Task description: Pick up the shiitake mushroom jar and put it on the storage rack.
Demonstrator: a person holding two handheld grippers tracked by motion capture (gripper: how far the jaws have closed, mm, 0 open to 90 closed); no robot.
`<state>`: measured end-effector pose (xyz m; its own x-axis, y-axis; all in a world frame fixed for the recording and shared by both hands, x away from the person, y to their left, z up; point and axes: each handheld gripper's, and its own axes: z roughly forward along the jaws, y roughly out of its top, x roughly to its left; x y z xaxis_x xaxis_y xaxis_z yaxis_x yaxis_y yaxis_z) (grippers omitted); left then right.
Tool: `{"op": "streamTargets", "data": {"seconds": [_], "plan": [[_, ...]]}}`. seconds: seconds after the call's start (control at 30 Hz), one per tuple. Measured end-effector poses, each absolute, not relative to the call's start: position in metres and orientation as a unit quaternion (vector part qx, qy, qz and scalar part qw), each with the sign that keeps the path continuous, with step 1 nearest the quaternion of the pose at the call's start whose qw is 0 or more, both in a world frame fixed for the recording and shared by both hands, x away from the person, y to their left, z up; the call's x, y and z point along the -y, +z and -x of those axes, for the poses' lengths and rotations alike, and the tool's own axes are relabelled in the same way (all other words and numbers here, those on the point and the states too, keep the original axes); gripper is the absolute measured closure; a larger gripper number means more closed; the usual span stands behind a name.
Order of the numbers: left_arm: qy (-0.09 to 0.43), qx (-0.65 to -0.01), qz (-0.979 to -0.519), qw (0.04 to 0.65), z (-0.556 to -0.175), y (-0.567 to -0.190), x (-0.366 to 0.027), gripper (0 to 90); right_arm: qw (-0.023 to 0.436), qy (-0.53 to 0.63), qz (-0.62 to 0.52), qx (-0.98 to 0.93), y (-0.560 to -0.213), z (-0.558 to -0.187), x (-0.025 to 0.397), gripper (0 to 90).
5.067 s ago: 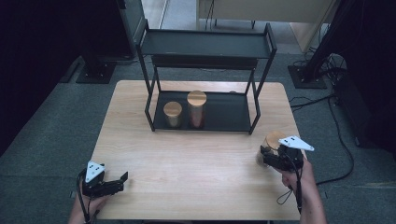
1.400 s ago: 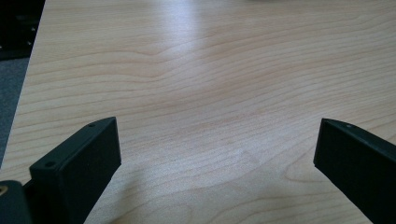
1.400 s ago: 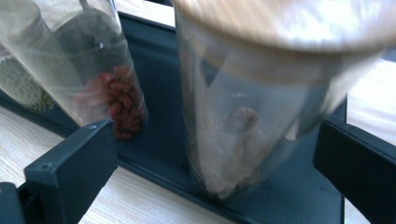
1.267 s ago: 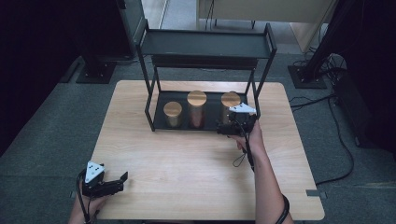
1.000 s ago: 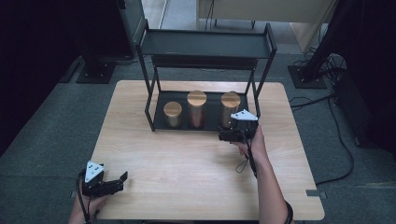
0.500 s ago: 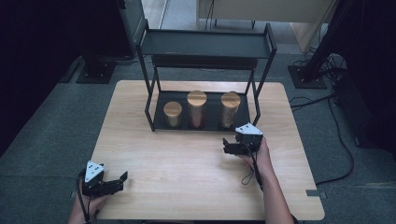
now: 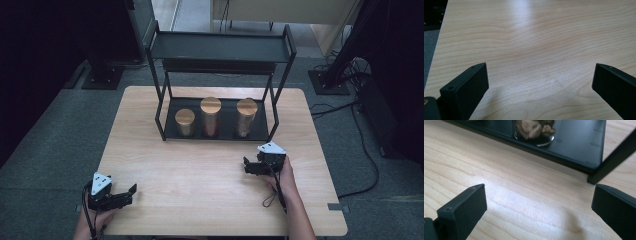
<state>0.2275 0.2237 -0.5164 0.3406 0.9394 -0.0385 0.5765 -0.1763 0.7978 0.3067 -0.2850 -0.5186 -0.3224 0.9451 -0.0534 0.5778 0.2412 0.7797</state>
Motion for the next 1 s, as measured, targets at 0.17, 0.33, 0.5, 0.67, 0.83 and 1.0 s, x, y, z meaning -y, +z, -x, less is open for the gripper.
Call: {"op": "streamTargets", "data": {"seconds": [0.17, 0.33, 0.5, 0.67, 0.83, 1.0], "plan": [[0.242, -0.520, -0.729, 0.373, -0.228, -0.516, -0.223, 0.8, 0.275, 0.331, -0.514, -0.742, -0.521, -0.301, 0.291, 0.0], [0.244, -0.520, -0.729, 0.372, -0.228, -0.516, -0.223, 0.9, 0.273, 0.325, -0.512, -0.747, -0.524, -0.296, 0.296, 0.0], [0.245, -0.521, -0.728, 0.372, -0.227, -0.516, -0.223, 0.9, 0.275, 0.330, -0.516, -0.741, -0.523, -0.292, 0.302, 0.0], [0.246, -0.521, -0.728, 0.372, -0.227, -0.516, -0.223, 0.9, 0.276, 0.333, -0.523, -0.735, -0.523, -0.287, 0.309, 0.0], [0.246, -0.521, -0.729, 0.370, -0.227, -0.516, -0.223, 0.8, 0.278, 0.330, -0.524, -0.734, -0.523, -0.284, 0.314, 0.0], [0.246, -0.520, -0.730, 0.370, -0.228, -0.517, -0.223, 0.8, 0.277, 0.327, -0.528, -0.733, -0.524, -0.281, 0.320, 0.0]]}}
